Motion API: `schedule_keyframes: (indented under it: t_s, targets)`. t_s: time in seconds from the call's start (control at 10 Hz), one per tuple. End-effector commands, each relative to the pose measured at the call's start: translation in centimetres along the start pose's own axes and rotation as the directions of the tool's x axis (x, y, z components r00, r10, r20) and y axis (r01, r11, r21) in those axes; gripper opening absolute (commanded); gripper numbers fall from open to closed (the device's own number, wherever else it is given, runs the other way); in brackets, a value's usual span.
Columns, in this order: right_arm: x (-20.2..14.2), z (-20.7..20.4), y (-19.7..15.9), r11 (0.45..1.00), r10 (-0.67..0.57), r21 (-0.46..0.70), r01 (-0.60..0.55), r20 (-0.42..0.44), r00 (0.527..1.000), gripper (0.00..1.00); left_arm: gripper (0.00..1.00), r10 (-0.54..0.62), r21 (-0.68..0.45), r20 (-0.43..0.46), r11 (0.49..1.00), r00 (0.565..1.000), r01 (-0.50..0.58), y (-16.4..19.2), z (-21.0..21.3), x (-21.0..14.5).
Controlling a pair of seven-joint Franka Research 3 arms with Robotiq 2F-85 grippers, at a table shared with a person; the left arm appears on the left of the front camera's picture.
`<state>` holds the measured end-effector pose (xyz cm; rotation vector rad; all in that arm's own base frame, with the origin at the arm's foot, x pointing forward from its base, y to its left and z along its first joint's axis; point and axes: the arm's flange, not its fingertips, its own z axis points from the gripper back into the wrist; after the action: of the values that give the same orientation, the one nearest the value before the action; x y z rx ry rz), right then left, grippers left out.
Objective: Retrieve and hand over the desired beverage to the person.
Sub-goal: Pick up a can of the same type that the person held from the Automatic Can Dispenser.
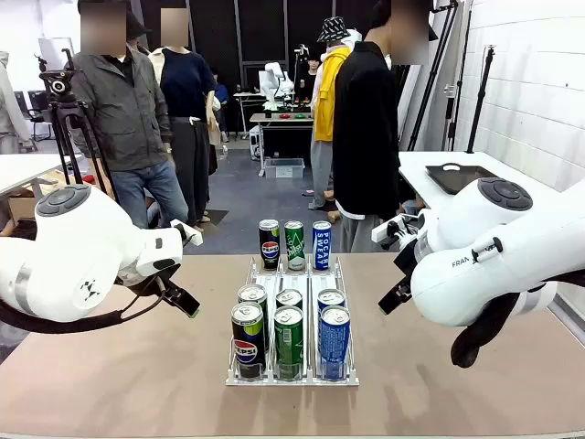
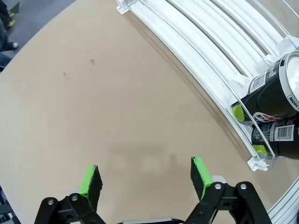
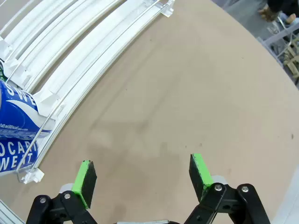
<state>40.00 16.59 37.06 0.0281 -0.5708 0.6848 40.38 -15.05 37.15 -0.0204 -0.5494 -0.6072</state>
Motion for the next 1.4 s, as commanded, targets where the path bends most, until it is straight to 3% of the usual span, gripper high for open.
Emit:
schedule_keyframes:
  t_s: [0.0,1.3]
  targets:
    - [0.0,0.0,0.0,1.0,0.0,0.0,0.0,0.0,1.0,1.0,1.0,0.0,0.0,0.0,1.0,1.0,0.0,0.0,0.0,0.0]
    - [0.0,0.0,0.0,1.0,0.0,0.0,0.0,0.0,1.0,1.0,1.0,-0.001,0.0,0.0,1.0,1.0,0.001,-0.05,0.0,0.01]
